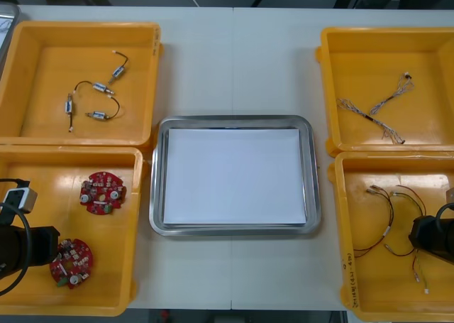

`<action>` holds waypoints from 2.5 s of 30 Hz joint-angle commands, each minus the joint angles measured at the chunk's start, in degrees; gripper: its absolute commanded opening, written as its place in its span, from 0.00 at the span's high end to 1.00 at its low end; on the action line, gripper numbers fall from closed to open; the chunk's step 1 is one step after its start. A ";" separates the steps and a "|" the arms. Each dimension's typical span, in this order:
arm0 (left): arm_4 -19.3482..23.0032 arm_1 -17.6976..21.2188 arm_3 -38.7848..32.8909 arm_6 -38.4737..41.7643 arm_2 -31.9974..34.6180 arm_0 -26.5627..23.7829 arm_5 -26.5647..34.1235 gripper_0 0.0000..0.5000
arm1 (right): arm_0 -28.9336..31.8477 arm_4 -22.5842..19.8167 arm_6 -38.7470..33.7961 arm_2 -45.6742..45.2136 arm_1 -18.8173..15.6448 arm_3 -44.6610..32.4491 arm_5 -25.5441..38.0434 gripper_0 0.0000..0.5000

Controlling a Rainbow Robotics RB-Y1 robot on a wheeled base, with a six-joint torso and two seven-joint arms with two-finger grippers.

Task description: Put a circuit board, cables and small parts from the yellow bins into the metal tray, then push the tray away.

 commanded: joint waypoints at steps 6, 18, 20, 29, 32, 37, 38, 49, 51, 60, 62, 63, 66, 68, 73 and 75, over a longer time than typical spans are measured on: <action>1.04 -1.04 -2.87 -5.62 3.56 0.25 6.17 1.00 | 1.15 0.01 -0.95 0.28 0.54 -0.30 0.22 1.00; 9.92 -1.04 -8.76 -5.27 15.24 -2.92 21.81 1.00 | 0.01 -0.61 0.19 -7.45 0.46 -13.58 15.69 1.00; 11.50 -1.04 -9.55 -5.18 17.00 -3.45 23.92 1.00 | -0.52 -0.78 0.28 -8.77 0.46 -15.60 18.76 1.00; 14.49 -1.13 -12.10 -3.86 21.57 -8.28 34.20 1.00 | -4.21 -1.57 1.07 -12.90 0.02 -24.74 29.54 1.00; 14.93 -1.04 -12.36 -3.07 22.45 -10.83 37.81 1.00 | -5.44 -1.75 1.16 -13.25 -0.77 -26.76 29.54 1.00; 15.80 -1.04 -12.36 -1.58 23.59 -15.05 42.90 1.00 | -8.08 -2.63 1.95 -13.60 -2.80 -27.64 29.54 1.00; 15.80 -1.04 -12.36 -1.40 23.68 -15.22 43.26 0.99 | -8.34 -2.72 2.04 -13.60 -2.88 -27.64 29.54 1.00; 16.68 -1.04 -14.12 0.71 23.77 -15.22 43.26 0.22 | -11.86 -11.68 5.02 -13.25 -9.65 -27.55 29.54 1.00; 16.68 -1.04 -14.91 0.88 23.77 -14.78 42.90 0.00 | -12.12 -13.53 5.46 -13.25 -10.97 -27.55 29.54 1.00; 16.86 -1.04 -16.41 1.41 23.77 -12.50 40.79 0.00 | -16.78 -21.70 8.19 -13.43 -14.13 -27.55 29.54 1.00; 16.86 -1.22 -16.41 1.41 23.77 -12.41 40.79 0.00 | -18.63 -23.46 8.98 -13.69 -14.40 -27.64 29.54 1.00; 16.86 -1.39 -16.41 1.41 23.68 -12.32 40.62 0.00 | -18.71 -23.90 9.15 -13.78 -14.57 -27.73 29.54 1.00; 16.86 -2.09 -16.41 1.14 23.59 -11.09 38.95 0.00 | -19.15 -24.42 10.12 -13.25 -15.63 -28.43 29.54 1.00; 16.68 -2.45 -16.41 0.88 23.42 -9.95 37.10 0.00 | -19.42 -24.60 10.74 -12.55 -16.33 -28.69 29.54 1.00; 15.89 -2.45 -16.41 0.71 21.75 -6.52 31.39 0.00 | -20.30 -25.22 14.25 -11.67 -17.82 -28.69 29.54 1.00; 15.45 -2.53 -16.32 0.53 20.96 -4.85 29.19 0.00 | -20.38 -24.16 16.98 -10.88 -18.70 -28.69 29.54 1.00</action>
